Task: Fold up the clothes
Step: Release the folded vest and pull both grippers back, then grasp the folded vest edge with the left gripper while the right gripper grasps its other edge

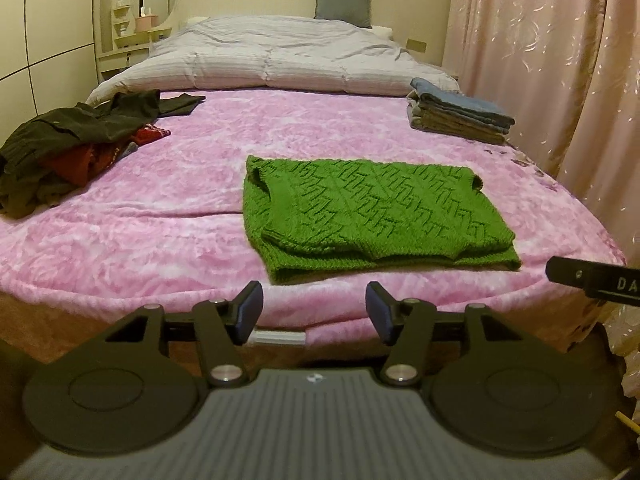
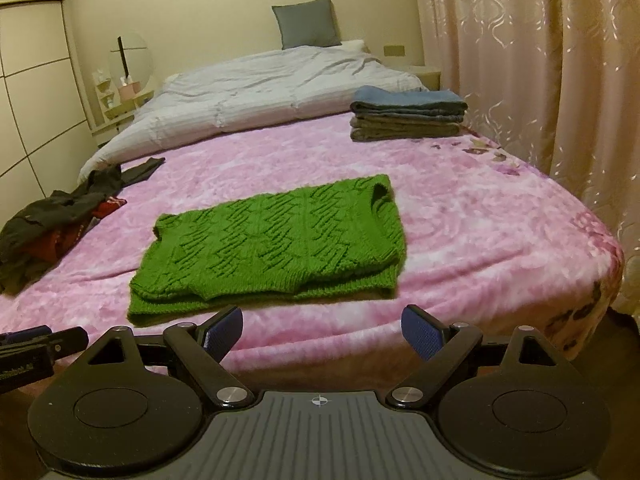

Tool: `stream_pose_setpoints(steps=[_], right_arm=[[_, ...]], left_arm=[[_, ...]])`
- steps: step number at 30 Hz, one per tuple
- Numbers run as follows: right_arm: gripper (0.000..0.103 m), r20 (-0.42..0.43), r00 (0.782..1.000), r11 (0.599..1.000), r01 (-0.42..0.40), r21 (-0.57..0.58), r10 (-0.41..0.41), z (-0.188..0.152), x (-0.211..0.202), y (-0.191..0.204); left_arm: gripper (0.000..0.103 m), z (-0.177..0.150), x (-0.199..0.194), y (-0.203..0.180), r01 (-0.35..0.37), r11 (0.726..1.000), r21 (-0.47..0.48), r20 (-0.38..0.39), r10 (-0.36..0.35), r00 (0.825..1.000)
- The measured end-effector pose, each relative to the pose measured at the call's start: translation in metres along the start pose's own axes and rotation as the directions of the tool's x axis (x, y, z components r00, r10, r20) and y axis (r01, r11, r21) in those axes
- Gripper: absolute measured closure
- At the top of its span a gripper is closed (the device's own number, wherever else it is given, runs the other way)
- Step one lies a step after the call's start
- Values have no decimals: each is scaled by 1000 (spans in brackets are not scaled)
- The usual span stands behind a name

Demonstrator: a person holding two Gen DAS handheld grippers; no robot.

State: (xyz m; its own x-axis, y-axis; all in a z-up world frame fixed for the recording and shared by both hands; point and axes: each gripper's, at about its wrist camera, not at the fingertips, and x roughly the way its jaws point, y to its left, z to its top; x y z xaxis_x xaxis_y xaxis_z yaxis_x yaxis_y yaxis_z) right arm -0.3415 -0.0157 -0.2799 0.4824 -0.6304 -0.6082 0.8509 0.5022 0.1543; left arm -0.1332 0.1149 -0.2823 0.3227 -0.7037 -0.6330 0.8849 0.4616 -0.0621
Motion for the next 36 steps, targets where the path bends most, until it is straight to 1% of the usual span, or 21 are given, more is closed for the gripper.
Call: stream_pose_setpoints(steps=[4,13,18,22,24,26,27,29,30,32,34,36], right_arm=[[14,-19,1000,1000,2,-6,-3,2,10,1],[14,-98,995,1000,19,-18,-20,14,49,1],[14,-140,990,999,34,-13,-35,25,73,-5],[14,-159,987,999,38,-3,-38,33,89,-13],[14,-164,986,999,30,26,-25,32,96,-26],[14,-161,987,997,13,76,0,31,101,-42],[14,-147,989,992,-6,123,24,30,102,-53],[14,-113,991,974,-49,219,75,29,104,-76],[14,-92,990,959,-74,275,103,29,105,-89],[14,-60,986,915,-120,386,155,31,111,-112],[14,-42,978,860,-160,484,205,33,120,-132],[14,-48,973,814,-163,557,228,34,133,-147]], left_arm=[[50,3,6,2,11,1000,-7,-8,-11,1000],[50,23,41,11,-8,999,-33,-75,5,997],[50,35,64,14,-17,999,-33,-115,13,993],[50,40,80,21,-7,1000,-30,-125,4,992],[52,40,87,28,4,1000,-31,-130,-8,992],[63,39,92,37,19,999,-46,-122,-24,992],[65,38,95,42,26,998,-54,-118,-32,992],[71,40,101,49,42,996,-72,-111,-50,993],[74,41,105,52,53,995,-78,-105,-62,993],[82,46,112,55,73,994,-84,-95,-81,992],[84,51,122,53,103,991,-80,-88,-110,990],[86,55,131,50,133,988,-77,-81,-139,987]])
